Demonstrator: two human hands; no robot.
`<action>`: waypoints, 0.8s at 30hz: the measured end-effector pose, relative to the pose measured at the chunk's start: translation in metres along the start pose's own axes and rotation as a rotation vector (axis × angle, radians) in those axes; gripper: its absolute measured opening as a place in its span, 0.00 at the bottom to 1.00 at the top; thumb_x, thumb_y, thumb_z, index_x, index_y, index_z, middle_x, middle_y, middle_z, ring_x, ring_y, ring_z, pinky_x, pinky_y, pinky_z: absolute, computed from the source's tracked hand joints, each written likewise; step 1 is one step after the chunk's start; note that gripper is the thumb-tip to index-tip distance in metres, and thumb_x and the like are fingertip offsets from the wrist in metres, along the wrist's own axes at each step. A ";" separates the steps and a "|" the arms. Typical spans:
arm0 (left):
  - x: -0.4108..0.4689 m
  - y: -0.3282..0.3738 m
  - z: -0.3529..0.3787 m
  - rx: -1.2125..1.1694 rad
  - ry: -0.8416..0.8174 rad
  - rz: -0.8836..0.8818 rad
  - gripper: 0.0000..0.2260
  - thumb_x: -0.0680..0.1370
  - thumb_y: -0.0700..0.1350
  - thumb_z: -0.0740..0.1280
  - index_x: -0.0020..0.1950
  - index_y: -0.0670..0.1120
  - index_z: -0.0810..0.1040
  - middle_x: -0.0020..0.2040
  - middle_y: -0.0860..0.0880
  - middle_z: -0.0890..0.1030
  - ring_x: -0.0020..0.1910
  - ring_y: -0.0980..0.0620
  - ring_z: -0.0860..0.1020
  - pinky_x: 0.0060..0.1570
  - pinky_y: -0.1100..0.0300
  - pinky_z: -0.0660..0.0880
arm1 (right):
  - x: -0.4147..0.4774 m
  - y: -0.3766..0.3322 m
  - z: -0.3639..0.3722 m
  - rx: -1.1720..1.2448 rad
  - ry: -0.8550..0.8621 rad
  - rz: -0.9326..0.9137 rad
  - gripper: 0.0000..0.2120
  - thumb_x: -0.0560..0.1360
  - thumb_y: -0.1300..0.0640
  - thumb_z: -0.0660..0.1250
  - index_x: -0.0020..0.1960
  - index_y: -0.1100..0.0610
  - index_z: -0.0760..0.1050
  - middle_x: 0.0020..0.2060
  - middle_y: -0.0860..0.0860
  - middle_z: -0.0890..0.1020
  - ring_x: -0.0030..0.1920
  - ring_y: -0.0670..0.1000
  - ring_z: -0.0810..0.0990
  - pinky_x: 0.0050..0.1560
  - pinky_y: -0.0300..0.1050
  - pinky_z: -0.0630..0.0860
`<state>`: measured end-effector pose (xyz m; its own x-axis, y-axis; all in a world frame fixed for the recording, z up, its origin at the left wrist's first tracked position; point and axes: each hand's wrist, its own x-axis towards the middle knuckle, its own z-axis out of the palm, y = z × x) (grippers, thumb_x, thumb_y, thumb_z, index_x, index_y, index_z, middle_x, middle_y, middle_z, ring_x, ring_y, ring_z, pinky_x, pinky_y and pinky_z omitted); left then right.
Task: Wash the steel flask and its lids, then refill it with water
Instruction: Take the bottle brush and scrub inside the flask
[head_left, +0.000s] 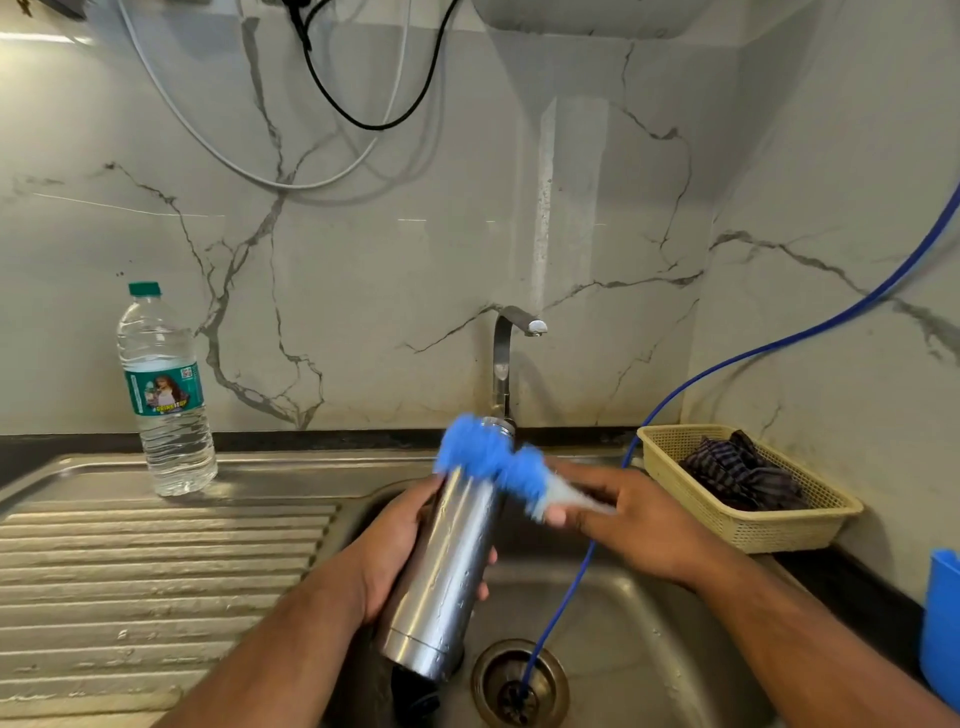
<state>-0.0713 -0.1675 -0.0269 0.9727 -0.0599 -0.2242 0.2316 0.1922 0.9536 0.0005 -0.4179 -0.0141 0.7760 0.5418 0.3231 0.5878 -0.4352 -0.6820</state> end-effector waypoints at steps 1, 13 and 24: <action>-0.001 0.001 0.001 -0.021 -0.017 -0.005 0.32 0.78 0.65 0.59 0.67 0.39 0.76 0.50 0.32 0.82 0.40 0.36 0.83 0.41 0.49 0.82 | 0.001 -0.002 -0.001 -0.024 0.145 0.033 0.27 0.75 0.47 0.75 0.73 0.40 0.74 0.64 0.35 0.80 0.58 0.29 0.76 0.63 0.28 0.72; 0.007 -0.003 -0.004 -0.028 -0.064 -0.017 0.32 0.77 0.63 0.61 0.67 0.38 0.76 0.49 0.32 0.82 0.39 0.36 0.82 0.38 0.49 0.82 | -0.001 0.002 -0.002 0.001 0.100 0.046 0.30 0.72 0.38 0.75 0.73 0.38 0.73 0.64 0.36 0.81 0.63 0.37 0.79 0.71 0.49 0.74; 0.011 0.001 -0.008 -0.164 -0.002 0.052 0.37 0.67 0.68 0.75 0.62 0.40 0.79 0.48 0.38 0.84 0.40 0.42 0.84 0.44 0.49 0.82 | -0.006 -0.008 -0.002 0.061 -0.156 -0.006 0.27 0.72 0.46 0.77 0.71 0.40 0.76 0.63 0.37 0.82 0.64 0.40 0.80 0.70 0.52 0.74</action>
<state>-0.0607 -0.1605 -0.0299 0.9834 -0.0477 -0.1751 0.1806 0.3527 0.9181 -0.0081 -0.4190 -0.0095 0.7244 0.6518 0.2245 0.5737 -0.3894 -0.7206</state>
